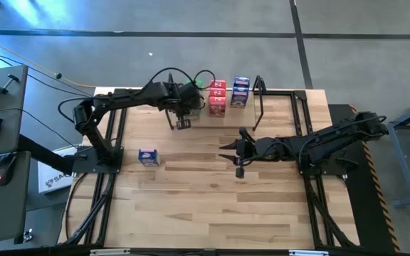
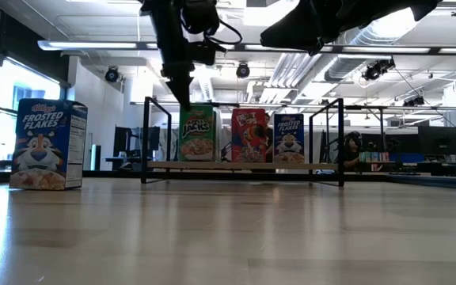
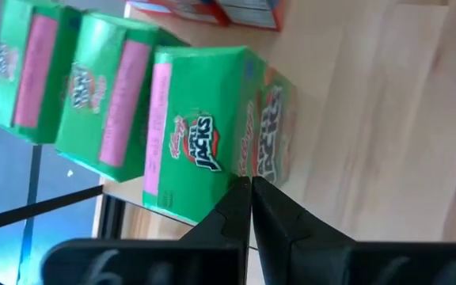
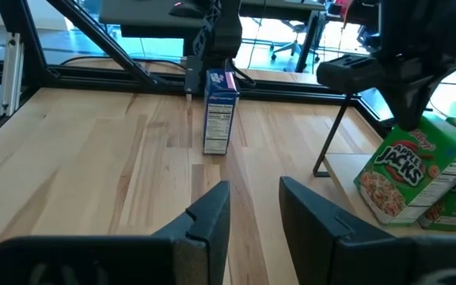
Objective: Stack cereal on shelf
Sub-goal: Put the green cereal box on the shelf aligned with the other green cereal boxes, then put the blue cereal box on the shelf aligned with the other blue cereal boxes
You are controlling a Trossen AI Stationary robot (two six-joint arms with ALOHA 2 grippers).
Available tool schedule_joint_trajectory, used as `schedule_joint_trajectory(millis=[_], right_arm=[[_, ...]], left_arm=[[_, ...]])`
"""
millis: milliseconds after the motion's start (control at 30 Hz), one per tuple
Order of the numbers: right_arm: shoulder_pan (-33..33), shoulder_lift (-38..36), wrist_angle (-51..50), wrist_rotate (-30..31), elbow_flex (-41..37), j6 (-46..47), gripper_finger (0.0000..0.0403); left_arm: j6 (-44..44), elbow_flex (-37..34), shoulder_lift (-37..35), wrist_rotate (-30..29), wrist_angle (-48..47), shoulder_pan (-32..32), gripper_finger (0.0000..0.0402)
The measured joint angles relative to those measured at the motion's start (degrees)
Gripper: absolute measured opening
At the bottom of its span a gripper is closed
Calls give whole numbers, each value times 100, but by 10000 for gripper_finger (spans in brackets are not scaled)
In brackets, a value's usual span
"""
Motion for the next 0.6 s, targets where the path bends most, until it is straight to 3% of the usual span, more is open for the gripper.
schedule_joint_trajectory(millis=[467, 600], right_arm=[[0, 0, -136, 0, -2, 84, 99], [0, 0, -175, -7, -2, 52, 99]], left_arm=[[29, 1, 1, -8, -29, -218, 5], [-26, 167, -143, 83, -476, -421, 5]])
